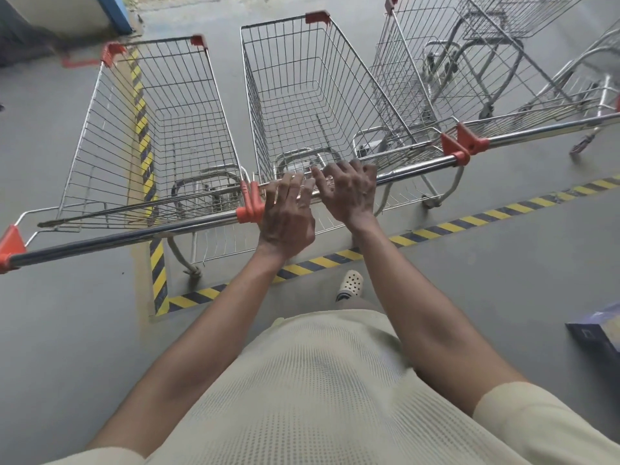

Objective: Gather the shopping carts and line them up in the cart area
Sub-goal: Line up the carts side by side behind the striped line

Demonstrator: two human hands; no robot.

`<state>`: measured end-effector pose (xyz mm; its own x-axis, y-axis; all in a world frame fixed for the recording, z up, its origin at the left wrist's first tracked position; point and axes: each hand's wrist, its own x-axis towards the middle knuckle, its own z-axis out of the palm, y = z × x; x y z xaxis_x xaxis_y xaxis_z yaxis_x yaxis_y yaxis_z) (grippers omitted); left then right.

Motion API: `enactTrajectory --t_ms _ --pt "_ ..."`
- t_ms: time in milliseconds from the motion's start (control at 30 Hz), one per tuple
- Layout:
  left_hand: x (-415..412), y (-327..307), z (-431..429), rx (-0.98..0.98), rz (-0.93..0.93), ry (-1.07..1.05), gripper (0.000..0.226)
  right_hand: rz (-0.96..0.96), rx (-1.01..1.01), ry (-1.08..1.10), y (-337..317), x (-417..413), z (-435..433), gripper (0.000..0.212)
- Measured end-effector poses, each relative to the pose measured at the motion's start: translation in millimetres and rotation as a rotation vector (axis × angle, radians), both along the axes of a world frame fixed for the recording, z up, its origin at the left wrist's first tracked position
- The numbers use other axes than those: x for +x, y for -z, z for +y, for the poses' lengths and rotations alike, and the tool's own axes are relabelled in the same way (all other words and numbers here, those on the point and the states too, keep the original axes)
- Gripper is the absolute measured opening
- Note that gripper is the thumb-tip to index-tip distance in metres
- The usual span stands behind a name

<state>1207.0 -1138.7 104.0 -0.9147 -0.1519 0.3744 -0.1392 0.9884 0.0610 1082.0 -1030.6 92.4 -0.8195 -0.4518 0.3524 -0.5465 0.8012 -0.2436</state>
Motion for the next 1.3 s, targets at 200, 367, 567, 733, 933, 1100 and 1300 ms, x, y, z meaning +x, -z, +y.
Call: enactTrajectory --t_ms 200,367,567,733,933,1100,1300 --pt "-49 -16 57 0.051 0.005 0.008 0.065 0.068 -0.116 0.053 -6 -51 50 0.046" --pt "-122 -15 122 0.086 0.009 -0.01 0.066 0.111 -0.214 0.071 1 -126 119 0.04" --pt "-243 -13 255 0.232 0.144 -0.059 0.068 0.177 -0.247 0.003 7 -231 222 0.027" --pt "-323 -17 354 0.287 0.129 -0.158 0.071 0.2 -0.101 -0.066 8 -310 319 0.034" --pt "-368 -14 397 0.352 0.114 -0.218 0.044 0.067 0.082 -0.105 -4 -353 378 0.052" --pt "-379 -6 385 0.389 -0.066 -0.492 0.052 -0.037 0.192 -0.12 -3 -373 401 0.065" --pt "-396 -5 372 0.442 -0.26 -0.56 0.049 -0.125 0.246 -0.157 -8 -383 400 0.067"
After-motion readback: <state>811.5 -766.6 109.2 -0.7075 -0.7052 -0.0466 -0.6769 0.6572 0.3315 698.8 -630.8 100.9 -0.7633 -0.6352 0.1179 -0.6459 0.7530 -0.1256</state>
